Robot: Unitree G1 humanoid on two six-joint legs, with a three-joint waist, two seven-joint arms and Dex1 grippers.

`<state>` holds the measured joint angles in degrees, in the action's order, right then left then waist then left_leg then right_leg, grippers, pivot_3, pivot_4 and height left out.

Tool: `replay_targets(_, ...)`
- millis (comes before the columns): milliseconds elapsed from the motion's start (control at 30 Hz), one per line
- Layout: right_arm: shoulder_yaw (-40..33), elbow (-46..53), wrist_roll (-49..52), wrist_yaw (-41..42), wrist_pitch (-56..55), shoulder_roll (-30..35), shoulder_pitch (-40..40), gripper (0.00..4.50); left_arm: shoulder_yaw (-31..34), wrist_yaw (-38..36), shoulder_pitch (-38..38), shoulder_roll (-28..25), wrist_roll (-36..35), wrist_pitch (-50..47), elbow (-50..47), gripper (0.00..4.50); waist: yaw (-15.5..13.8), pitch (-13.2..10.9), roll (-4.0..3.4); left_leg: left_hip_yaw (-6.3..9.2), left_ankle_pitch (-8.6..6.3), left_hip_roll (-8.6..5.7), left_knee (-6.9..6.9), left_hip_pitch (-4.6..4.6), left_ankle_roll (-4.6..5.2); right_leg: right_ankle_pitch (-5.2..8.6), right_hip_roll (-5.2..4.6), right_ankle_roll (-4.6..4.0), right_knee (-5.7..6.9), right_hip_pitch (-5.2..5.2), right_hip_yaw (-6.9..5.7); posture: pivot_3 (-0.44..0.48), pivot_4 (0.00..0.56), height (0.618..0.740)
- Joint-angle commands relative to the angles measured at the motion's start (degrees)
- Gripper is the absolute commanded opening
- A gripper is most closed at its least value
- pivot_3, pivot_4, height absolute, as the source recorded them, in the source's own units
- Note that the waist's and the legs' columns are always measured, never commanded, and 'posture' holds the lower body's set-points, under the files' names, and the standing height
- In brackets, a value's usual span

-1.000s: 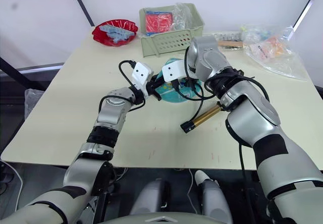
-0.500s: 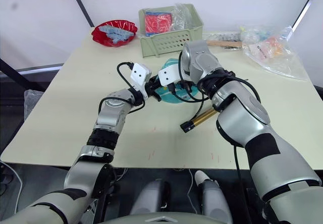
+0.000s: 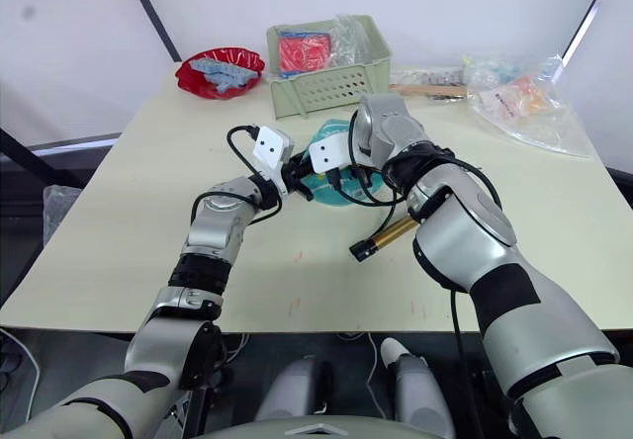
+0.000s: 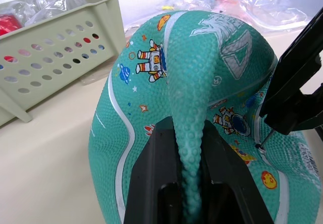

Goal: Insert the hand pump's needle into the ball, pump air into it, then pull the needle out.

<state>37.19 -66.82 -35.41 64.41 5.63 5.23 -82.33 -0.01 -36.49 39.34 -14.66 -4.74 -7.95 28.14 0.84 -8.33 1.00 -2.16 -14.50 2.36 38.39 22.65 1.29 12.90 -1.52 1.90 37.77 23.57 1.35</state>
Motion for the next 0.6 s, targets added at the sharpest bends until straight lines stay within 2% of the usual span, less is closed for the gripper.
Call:
replay_targets(33,-0.1,-2.7,0.2,-1.9,-2.4,-1.4,2.4,0.34,-3.4,-2.1,-2.1,1.5,0.4,-2.3,1.6,0.02,0.0,0.1,0.0,0.0,0.0,0.0,0.0,0.0,0.0,0.0,0.0,0.0,0.0,0.0,0.0,0.0,0.15,0.738)
replay_targets(600,-1.7,-6.8,-0.1,-6.9,-8.2,-2.8,4.1,0.34,-3.5,-2.2,-2.4,1.1,0.7,-2.7,1.5,0.02,0.7,1.1,0.03,-0.03,0.0,0.01,-0.13,-0.16,0.0,0.05,0.0,-0.07,0.0,-0.05,0.05,0.0,0.15,0.738)
